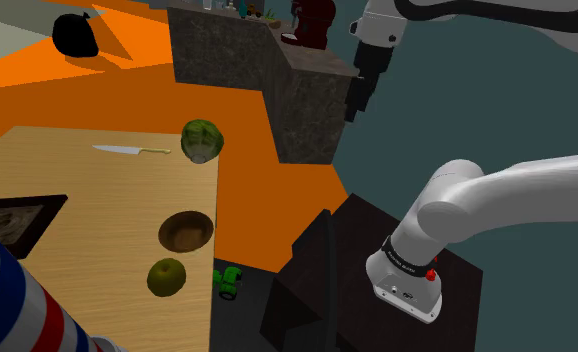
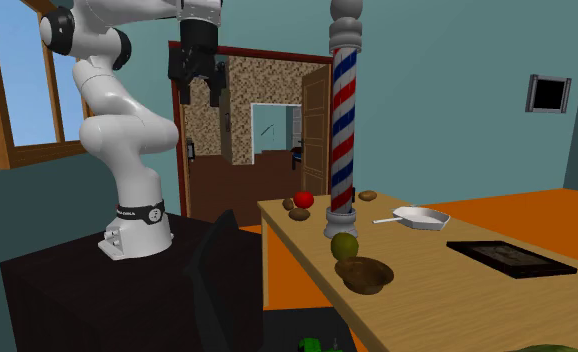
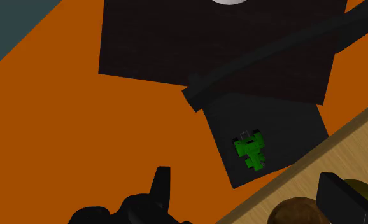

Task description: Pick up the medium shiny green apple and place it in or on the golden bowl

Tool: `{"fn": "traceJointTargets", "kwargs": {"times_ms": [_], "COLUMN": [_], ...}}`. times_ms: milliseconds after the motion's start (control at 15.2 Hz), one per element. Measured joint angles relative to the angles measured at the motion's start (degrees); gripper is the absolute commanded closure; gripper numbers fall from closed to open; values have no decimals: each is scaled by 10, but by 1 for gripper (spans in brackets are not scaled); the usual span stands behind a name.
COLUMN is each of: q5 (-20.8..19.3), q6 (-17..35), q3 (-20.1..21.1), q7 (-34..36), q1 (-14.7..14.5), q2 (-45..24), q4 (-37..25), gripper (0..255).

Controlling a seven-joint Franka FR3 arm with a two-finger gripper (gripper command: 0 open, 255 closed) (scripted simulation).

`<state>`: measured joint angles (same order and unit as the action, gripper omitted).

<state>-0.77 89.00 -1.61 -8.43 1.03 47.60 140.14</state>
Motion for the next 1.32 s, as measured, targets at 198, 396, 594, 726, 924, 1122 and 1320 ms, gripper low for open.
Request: {"fn": "traceJointTargets", "kwargs": {"times_ms": [198, 396, 594, 726, 924, 1122, 1320], "q5": [9, 31, 54, 70, 90, 107, 119], "q6": [19, 62, 110, 143, 198, 249, 304], "q3": [10, 36, 63, 84, 114, 143, 175], "q7": [12, 40, 69, 90, 119, 149, 181], "q1": [-5, -16, -29, -38, -51, -62, -71], "q2": [-7, -21, -43, -67, -103, -147, -202], "q4": [11, 38, 60, 65, 80, 80, 73], "gripper": [0, 0, 0, 0, 0, 0, 0]}}
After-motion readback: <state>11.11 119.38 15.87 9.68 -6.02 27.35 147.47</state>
